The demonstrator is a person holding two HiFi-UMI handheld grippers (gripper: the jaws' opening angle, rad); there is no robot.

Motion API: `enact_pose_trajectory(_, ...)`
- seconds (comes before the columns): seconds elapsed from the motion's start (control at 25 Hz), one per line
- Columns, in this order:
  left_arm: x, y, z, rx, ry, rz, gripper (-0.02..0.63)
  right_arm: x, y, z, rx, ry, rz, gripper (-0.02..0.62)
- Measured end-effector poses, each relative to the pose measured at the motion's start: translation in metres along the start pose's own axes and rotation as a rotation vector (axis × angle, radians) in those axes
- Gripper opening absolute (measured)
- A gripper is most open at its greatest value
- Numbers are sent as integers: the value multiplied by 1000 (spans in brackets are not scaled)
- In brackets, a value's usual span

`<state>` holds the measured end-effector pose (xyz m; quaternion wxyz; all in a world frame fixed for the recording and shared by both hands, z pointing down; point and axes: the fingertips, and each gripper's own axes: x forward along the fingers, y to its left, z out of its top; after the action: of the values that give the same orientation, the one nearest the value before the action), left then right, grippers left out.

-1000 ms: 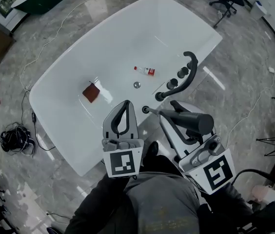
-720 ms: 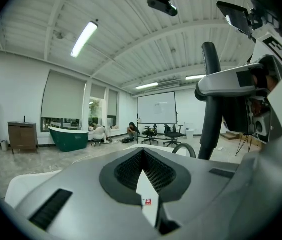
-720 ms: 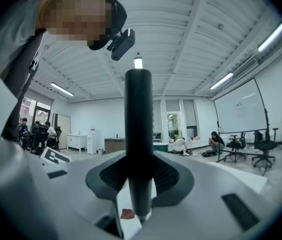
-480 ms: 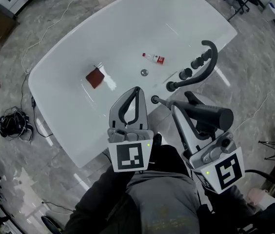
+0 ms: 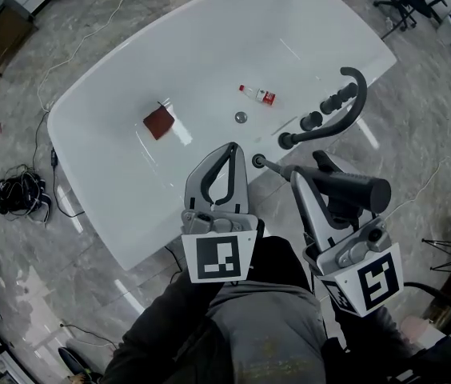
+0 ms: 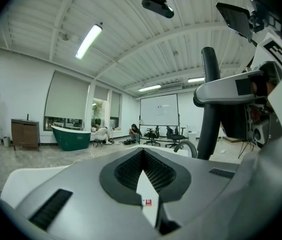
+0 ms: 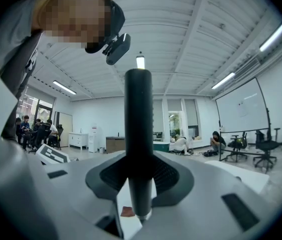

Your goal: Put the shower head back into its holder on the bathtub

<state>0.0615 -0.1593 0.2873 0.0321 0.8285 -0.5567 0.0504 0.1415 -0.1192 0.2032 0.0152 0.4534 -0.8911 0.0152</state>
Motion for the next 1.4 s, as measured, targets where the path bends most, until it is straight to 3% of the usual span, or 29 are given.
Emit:
enact_pose_trajectory(0.96,15,12,-23,-17,-12,-5,3,19,4,-27,-12,32,11,127)
enact_pose_trajectory(1.4,14,12,-43,-21,23,-10,2,21,-1,-50,4,45,1,127)
